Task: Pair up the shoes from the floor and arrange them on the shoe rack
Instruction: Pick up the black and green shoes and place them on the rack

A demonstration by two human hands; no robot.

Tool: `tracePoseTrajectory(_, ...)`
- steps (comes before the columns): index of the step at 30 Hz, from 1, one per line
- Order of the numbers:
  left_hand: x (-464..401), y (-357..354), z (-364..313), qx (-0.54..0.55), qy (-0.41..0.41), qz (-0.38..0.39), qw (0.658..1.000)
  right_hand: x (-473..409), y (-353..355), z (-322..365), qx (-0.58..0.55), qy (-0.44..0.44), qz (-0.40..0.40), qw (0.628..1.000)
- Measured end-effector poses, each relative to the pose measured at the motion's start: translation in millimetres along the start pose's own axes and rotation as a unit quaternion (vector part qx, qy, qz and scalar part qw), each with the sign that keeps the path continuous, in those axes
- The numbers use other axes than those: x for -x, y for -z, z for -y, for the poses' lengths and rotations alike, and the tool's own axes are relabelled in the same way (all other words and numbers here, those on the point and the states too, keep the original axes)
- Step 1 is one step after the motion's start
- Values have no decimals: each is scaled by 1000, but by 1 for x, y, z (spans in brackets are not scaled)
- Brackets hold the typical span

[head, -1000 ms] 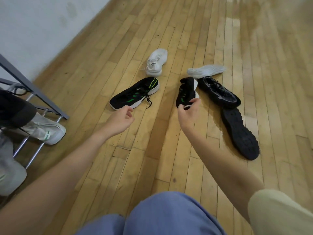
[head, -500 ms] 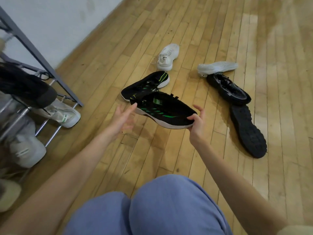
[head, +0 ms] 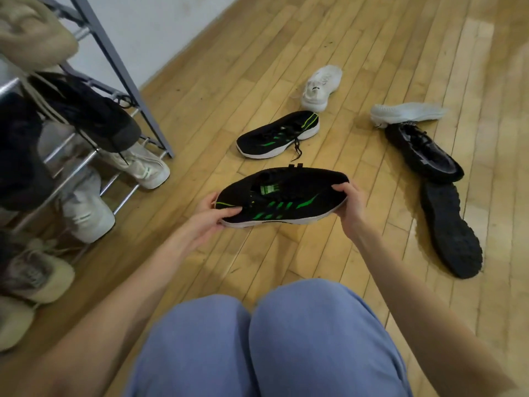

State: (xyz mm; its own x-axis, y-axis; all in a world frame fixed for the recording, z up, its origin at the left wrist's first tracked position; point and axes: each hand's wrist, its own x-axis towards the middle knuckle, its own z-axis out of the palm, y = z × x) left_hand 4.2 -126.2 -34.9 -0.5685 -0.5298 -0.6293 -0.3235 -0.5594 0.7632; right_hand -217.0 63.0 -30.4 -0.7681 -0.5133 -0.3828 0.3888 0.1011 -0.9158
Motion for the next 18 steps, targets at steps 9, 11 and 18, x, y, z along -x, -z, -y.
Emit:
tracePoseTrajectory(9, 9, 21, 13, -106, 50, 24, 993, -22, -36, -7, 70, -17, 33, 997)
tracePoseTrajectory(11, 9, 22, 16, -98, 56, 16, 994, -35, -52, -5, 90, -26, 63, 994)
tracePoseTrajectory(18, 8, 38, 25, -34, 8, -104, 994, -99, -96, -23, 321, 19, 122, 939)
